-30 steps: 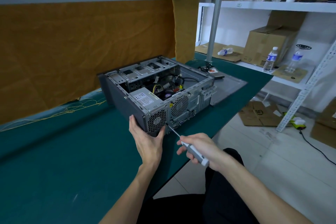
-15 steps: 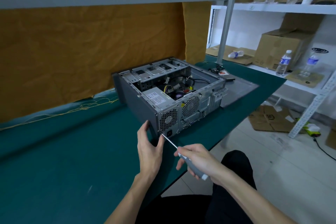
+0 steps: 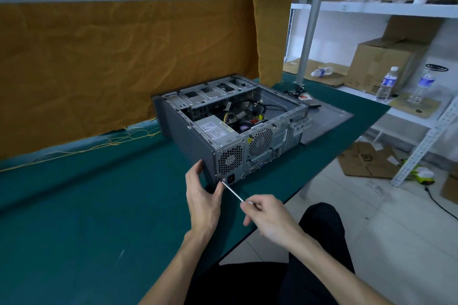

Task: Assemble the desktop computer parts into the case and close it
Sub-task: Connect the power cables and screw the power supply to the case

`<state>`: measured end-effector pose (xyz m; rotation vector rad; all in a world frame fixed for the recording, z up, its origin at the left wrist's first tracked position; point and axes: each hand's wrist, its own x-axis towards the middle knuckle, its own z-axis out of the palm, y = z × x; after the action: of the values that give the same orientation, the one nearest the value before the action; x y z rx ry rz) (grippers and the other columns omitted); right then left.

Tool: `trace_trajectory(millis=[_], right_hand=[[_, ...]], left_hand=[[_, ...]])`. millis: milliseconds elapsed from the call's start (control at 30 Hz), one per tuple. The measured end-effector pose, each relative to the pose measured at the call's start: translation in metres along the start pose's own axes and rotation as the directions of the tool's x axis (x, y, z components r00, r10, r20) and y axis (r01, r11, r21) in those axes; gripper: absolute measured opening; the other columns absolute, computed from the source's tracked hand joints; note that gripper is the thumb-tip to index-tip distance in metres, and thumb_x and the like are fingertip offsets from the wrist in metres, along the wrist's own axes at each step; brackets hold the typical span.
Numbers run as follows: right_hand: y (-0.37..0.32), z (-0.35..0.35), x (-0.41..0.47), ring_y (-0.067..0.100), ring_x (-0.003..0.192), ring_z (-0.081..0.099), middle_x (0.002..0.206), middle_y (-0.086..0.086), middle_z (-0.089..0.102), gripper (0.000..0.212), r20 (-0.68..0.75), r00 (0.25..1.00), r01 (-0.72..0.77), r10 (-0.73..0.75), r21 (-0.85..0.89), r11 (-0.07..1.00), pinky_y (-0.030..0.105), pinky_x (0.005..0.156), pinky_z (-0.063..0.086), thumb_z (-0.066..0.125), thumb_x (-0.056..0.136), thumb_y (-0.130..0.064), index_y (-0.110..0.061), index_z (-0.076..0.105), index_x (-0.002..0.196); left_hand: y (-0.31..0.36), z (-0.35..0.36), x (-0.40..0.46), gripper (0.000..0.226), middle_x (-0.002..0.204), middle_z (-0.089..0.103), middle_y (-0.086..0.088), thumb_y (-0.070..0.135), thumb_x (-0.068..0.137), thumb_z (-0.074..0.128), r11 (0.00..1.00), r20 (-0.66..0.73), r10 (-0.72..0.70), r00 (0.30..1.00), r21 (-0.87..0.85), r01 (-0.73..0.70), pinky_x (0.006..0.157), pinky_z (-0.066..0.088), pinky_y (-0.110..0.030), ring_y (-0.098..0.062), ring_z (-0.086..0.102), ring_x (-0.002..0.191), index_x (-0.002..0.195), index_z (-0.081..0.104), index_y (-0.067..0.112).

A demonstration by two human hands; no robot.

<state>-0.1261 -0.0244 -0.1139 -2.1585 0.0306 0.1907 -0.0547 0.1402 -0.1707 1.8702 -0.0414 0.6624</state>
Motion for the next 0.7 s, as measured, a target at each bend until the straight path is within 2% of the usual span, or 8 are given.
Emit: trace_trajectory(millis=[67, 200, 300, 367, 467, 567, 700], right_hand=[[0.001, 0.002, 0.0, 0.002, 0.046, 0.05, 0.077, -0.007, 0.075, 0.024, -0.017, 1.0, 0.002, -0.002, 0.004, 1.0, 0.023, 0.054, 0.043, 0.055, 0.102, -0.037, -0.026, 0.07, 0.086], [0.001, 0.003, -0.001, 0.002, 0.049, 0.051, 0.073, -0.009, 0.073, 0.024, -0.052, 0.998, 0.021, -0.024, -0.065, 0.998, 0.018, 0.051, 0.039, 0.056, 0.1, -0.038, -0.029, 0.068, 0.082], [-0.004, 0.001, -0.003, 0.004, 0.05, 0.05, 0.073, -0.002, 0.073, 0.026, -0.058, 0.998, 0.029, -0.034, -0.093, 0.995, 0.031, 0.054, 0.043, 0.056, 0.098, -0.036, -0.018, 0.068, 0.084], [-0.008, 0.0, -0.004, 0.008, 0.052, 0.05, 0.07, 0.001, 0.069, 0.025, -0.098, 0.993, 0.045, -0.067, -0.211, 0.977, 0.037, 0.055, 0.044, 0.057, 0.098, -0.037, -0.017, 0.066, 0.085], [-0.015, 0.002, -0.009, 0.015, 0.062, 0.056, 0.071, -0.006, 0.064, 0.022, -0.162, 0.972, 0.079, -0.172, -0.464, 0.882, 0.032, 0.058, 0.044, 0.058, 0.1, -0.042, -0.023, 0.066, 0.093], [-0.021, 0.005, -0.011, 0.02, 0.07, 0.061, 0.076, -0.006, 0.066, 0.021, -0.18, 0.968, 0.072, -0.176, -0.472, 0.879, 0.034, 0.065, 0.051, 0.059, 0.1, -0.042, -0.023, 0.068, 0.097], [-0.025, 0.005, -0.009, 0.017, 0.07, 0.061, 0.076, -0.007, 0.068, 0.019, -0.21, 0.969, 0.027, -0.134, -0.445, 0.895, 0.032, 0.063, 0.048, 0.066, 0.096, -0.042, -0.024, 0.07, 0.094]], left_hand=[[0.001, 0.001, 0.0, 0.073, 0.136, 0.054, 0.003, 0.011, 0.081, 0.084, 1.0, -0.009, 0.002, 1.0, 0.001, -0.002, 0.111, 0.04, -0.027, -0.01, 0.052, 0.127, 0.143, 0.047, 0.016], [0.003, 0.001, 0.0, 0.071, 0.134, 0.055, 0.003, 0.01, 0.08, 0.085, 1.0, -0.035, 0.011, 0.999, 0.001, -0.011, 0.11, 0.042, -0.029, -0.011, 0.053, 0.125, 0.141, 0.05, 0.014], [0.002, 0.001, 0.001, 0.071, 0.134, 0.055, 0.003, 0.009, 0.079, 0.085, 1.0, -0.032, 0.006, 0.999, -0.004, -0.006, 0.11, 0.042, -0.03, -0.011, 0.053, 0.124, 0.141, 0.05, 0.014], [0.002, 0.001, 0.001, 0.071, 0.133, 0.055, 0.004, 0.009, 0.079, 0.085, 1.0, -0.033, 0.001, 0.999, 0.001, -0.001, 0.11, 0.042, -0.029, -0.009, 0.053, 0.123, 0.14, 0.051, 0.015], [0.001, 0.002, 0.002, 0.07, 0.132, 0.055, 0.004, 0.009, 0.079, 0.085, 1.0, -0.037, 0.006, 0.999, 0.016, -0.006, 0.109, 0.041, -0.027, -0.008, 0.053, 0.123, 0.14, 0.051, 0.015], [0.001, 0.003, 0.001, 0.069, 0.133, 0.055, 0.003, 0.009, 0.08, 0.084, 1.0, -0.036, 0.01, 0.999, 0.024, -0.009, 0.109, 0.04, -0.024, -0.007, 0.052, 0.122, 0.14, 0.051, 0.015], [0.002, 0.003, 0.0, 0.069, 0.133, 0.055, 0.003, 0.008, 0.08, 0.084, 1.0, -0.028, 0.007, 1.0, 0.028, -0.006, 0.108, 0.039, -0.021, -0.005, 0.051, 0.121, 0.14, 0.051, 0.015]])
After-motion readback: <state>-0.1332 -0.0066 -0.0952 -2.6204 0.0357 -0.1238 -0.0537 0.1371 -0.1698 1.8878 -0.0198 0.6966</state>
